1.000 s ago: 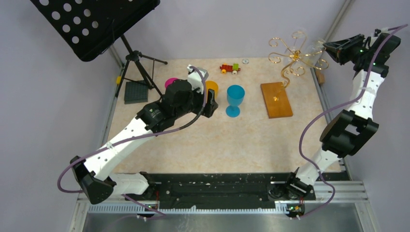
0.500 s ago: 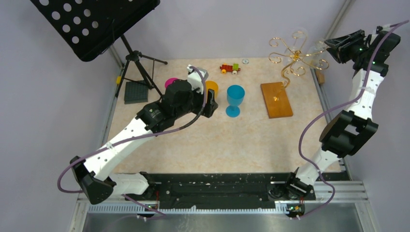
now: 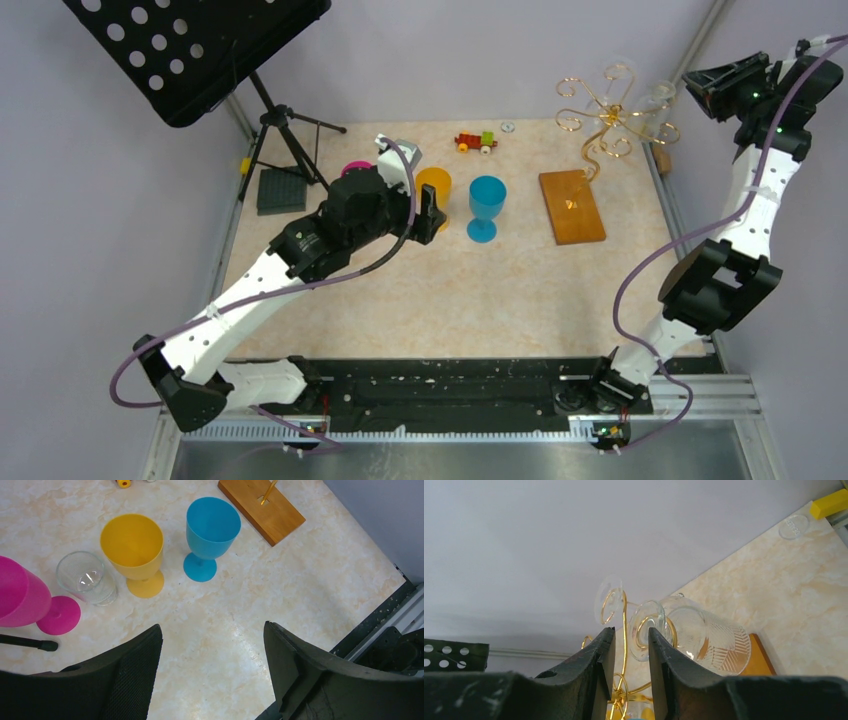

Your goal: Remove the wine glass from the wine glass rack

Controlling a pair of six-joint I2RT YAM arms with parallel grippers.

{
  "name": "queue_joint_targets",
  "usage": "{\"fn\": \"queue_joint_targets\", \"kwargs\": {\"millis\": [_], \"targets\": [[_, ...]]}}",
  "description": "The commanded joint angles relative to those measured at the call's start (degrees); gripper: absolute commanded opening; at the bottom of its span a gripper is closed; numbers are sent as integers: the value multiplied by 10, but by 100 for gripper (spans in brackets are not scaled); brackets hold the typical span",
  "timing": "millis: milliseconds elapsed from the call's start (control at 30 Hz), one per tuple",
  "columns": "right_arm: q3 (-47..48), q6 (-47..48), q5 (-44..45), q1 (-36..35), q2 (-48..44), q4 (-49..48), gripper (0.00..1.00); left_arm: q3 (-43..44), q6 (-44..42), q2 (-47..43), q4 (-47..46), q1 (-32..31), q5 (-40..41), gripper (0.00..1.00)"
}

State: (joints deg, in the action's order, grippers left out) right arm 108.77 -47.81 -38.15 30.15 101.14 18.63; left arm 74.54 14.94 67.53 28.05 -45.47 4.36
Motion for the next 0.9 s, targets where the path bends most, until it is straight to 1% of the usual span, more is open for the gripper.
{"fn": "queue_joint_targets", "kwargs": {"millis": [0,167,267,333,700,867], "targets": [[2,-1,14,-1,-18,7,32,-2,-2,-17,-22,2,10,78],[-17,-20,-2,-2,-17,-17,32,-1,-3,-19,-23,2,13,78],[-24,-43,-15,-2,-15,-32,27,2,-4,-16,-22,2,11,78],[-28,-51,-19,-2,-14,-38,26,3,-4,-14,-19,2,13,78],[-50,-79,-29,-2,-12,-57,27,3,-7,-10,-17,3,21,78],[-53,-71,-16,-3,-16,-47,30,2,-7,-8,-17,3,21,78]]}}
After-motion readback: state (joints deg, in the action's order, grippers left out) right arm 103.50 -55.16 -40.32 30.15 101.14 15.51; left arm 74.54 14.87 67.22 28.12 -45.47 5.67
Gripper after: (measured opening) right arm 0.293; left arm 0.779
